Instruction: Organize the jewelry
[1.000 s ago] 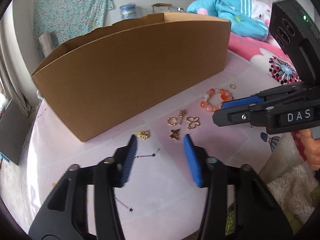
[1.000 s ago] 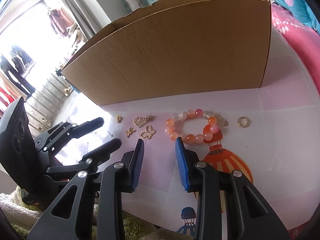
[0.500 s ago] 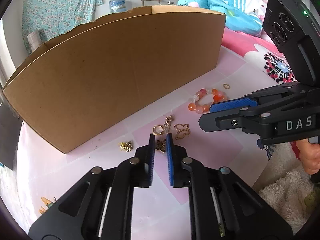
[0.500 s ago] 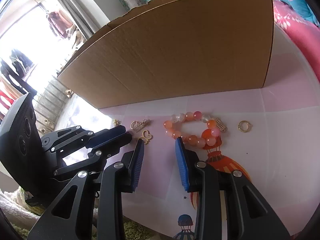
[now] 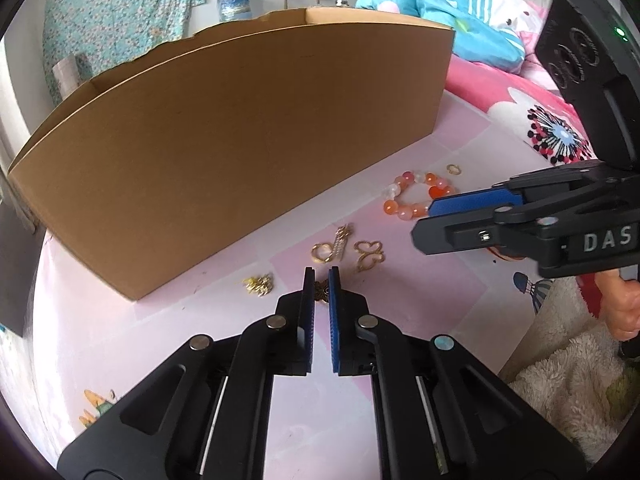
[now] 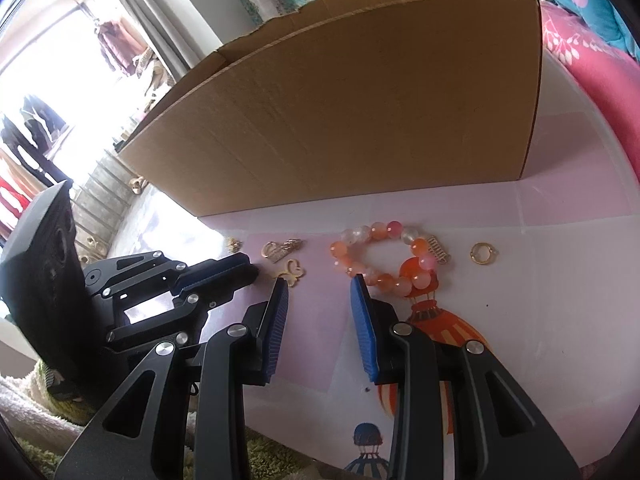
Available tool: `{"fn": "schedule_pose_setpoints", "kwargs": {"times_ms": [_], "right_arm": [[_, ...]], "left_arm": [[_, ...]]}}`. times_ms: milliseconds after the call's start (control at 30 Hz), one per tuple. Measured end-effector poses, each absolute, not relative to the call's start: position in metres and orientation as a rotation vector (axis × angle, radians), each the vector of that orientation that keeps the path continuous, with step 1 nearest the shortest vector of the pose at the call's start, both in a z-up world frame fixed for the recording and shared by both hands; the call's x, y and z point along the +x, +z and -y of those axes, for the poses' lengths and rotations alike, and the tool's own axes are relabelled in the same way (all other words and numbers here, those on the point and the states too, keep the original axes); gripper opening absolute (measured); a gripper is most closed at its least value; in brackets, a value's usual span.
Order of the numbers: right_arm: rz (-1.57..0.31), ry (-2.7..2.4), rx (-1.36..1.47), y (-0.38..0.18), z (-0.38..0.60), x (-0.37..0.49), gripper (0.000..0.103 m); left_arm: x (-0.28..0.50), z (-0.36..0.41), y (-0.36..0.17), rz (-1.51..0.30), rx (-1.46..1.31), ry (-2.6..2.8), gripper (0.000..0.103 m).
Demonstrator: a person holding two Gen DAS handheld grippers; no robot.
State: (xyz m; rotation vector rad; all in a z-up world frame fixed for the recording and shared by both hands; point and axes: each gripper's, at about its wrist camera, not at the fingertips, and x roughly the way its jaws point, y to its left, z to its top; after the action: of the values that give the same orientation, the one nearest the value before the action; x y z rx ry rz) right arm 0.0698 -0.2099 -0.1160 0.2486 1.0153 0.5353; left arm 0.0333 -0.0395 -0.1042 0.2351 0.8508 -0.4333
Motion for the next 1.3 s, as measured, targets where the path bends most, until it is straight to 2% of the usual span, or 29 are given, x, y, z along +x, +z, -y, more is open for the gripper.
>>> {"fn": "schedule_pose_setpoints", "kwargs": {"times_ms": [400, 933, 1067, 1233, 1300], "right_arm": [[-1.045, 0.517, 0.149, -0.115, 0.169, 0.074, 0.032], [-0.972, 0.407, -0.097, -0.109, 0.116, 0.073, 0.032], [-0.956, 0.388, -0.131, -0.111, 0.113, 0.071, 0.030], [-0.951, 0.384, -0.123, -0.111, 0.114, 0.074, 0.020], [-0.949, 0.385, -0.123, -0.111, 0.115, 0.074, 0.020]], "left_arm": [[0.027, 0.013, -0.105, -0.858, 0.153, -0.367, 0.006], [0.025, 0.006, -0.106, -0.838, 0.124, -0.388, 0.006], [0.025, 0.004, -0.106, -0.835, 0.121, -0.390, 0.006], [0.025, 0.001, -0.106, -0.832, 0.117, -0.394, 0.006], [0.025, 0.001, -0.106, -0.830, 0.117, -0.395, 0.006]]}}
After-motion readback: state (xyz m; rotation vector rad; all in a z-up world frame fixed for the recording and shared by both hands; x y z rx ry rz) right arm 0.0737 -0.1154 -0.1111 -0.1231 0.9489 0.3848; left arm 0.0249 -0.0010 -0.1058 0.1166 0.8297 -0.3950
